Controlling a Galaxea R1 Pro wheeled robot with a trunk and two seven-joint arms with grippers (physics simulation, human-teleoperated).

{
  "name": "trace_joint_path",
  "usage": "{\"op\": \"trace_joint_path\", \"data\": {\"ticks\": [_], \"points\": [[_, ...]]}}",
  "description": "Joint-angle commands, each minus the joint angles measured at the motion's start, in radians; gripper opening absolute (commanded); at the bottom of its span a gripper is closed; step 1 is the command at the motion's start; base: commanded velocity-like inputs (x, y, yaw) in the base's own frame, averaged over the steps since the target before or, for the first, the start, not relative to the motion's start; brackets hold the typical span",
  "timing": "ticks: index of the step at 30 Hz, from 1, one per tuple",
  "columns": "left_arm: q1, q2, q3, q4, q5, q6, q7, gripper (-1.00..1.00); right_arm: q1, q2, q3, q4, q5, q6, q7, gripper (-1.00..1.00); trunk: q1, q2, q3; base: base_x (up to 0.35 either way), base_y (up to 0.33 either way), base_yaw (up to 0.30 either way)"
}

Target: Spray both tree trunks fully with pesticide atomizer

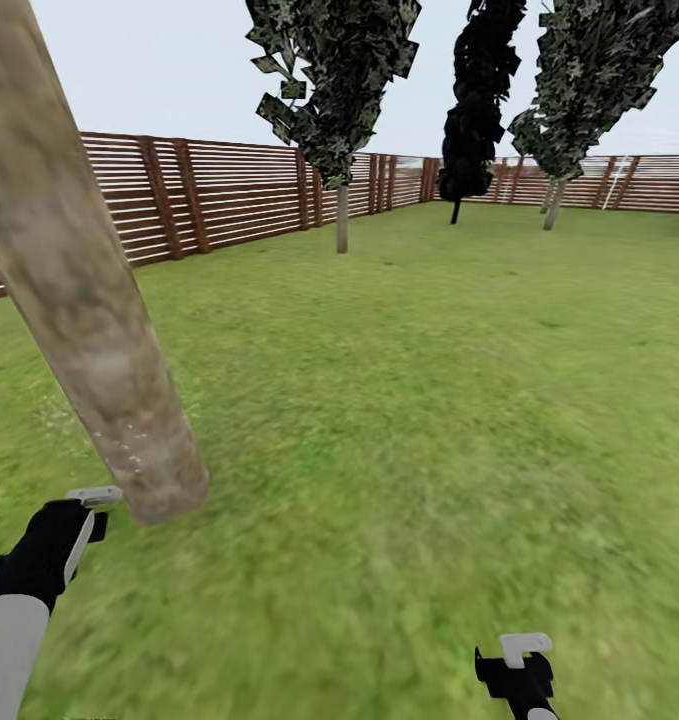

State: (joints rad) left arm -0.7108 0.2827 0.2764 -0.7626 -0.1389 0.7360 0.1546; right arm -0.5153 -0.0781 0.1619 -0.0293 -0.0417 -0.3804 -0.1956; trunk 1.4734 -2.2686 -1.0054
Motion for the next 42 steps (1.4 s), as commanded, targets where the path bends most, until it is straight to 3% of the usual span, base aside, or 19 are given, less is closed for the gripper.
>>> {"op": "trace_joint_path", "data": {"ticks": [1,15,16,17,19,21,23,25,28,29,33,36,38,42], "points": [[-0.001,-0.002,0.001,-0.001,-0.012,0.005,-0.004,-1.0,0.0,0.0,0.008,0.0,-0.004,-0.002,-0.004,1.0,0.0,0.0,-0.001,0.173,-0.25,0.276],[-0.001,-0.013,-0.001,-0.001,-0.002,0.0,-0.009,-1.0,0.0,0.0,0.008,0.0,-0.004,-0.002,-0.003,1.0,0.0,0.0,-0.001,0.066,-0.068,0.277],[-0.001,-0.031,-0.002,0.004,0.001,-0.039,-0.015,-1.0,0.0,0.0,0.008,0.0,-0.004,-0.002,-0.003,1.0,0.0,0.0,-0.001,0.0,0.0,0.277],[-0.007,-0.084,-0.004,0.034,-0.001,-0.104,-0.016,-1.0,0.0,0.0,0.008,0.0,-0.004,-0.002,-0.004,1.0,0.0,0.0,-0.001,0.0,0.0,0.276],[-0.015,-0.133,-0.008,0.058,-0.005,-0.126,-0.016,-1.0,0.0,0.0,0.008,0.0,-0.004,-0.002,-0.005,1.0,0.0,0.0,-0.001,0.0,0.0,0.245],[-0.036,-0.155,-0.028,0.047,-0.004,-0.125,-0.015,-1.0,0.0,-0.002,0.007,0.0,-0.005,-0.001,-0.007,1.0,0.0,0.0,-0.001,0.0,0.0,0.048],[-0.107,-0.172,-0.045,0.045,-0.004,-0.072,-0.015,-1.0,0.0,-0.005,0.007,0.0,-0.004,0.0,-0.007,1.0,0.0,0.0,-0.001,0.0,0.0,0.003],[-0.145,-0.159,-0.049,0.05,-0.006,-0.055,-0.017,-1.0,0.0,-0.006,0.007,0.0,-0.005,0.0,-0.007,1.0,0.0,0.0,-0.001,0.0,0.0,0.0],[-0.19,-0.079,-0.045,0.055,-0.007,-0.05,-0.019,-1.0,0.0,-0.006,0.007,0.0,-0.005,-0.001,-0.007,1.0,0.0,0.0,-0.001,0.0,0.0,0.0],[-0.198,-0.072,-0.045,0.052,-0.007,-0.042,-0.019,-1.0,0.0,-0.006,0.007,0.0,-0.005,-0.001,-0.007,1.0,0.0,0.0,-0.001,0.0,0.0,0.0],[-0.252,-0.083,-0.051,0.046,-0.002,0.045,-0.02,-1.0,0.0,-0.006,0.007,0.0,-0.004,-0.002,-0.007,1.0,0.0,0.0,-0.001,0.0,0.0,0.0],[-0.284,-0.062,-0.051,0.046,-0.005,0.058,-0.021,-1.0,0.0,-0.006,0.007,0.0,-0.004,-0.002,-0.007,1.0,0.0,0.0,-0.001,0.0,0.0,0.0],[-0.28,-0.047,-0.053,0.046,-0.004,0.068,-0.023,-1.0,0.0,-0.005,0.007,0.0,-0.004,-0.002,-0.007,1.0,0.0,0.0,-0.001,0.0,0.0,0.0],[-0.276,-0.058,-0.07,0.046,-0.003,0.07,-0.026,-1.0,0.0,-0.003,0.007,0.0,-0.004,-0.002,-0.007,1.0,0.0,0.0,-0.001,0.0,0.0,0.067]]}}
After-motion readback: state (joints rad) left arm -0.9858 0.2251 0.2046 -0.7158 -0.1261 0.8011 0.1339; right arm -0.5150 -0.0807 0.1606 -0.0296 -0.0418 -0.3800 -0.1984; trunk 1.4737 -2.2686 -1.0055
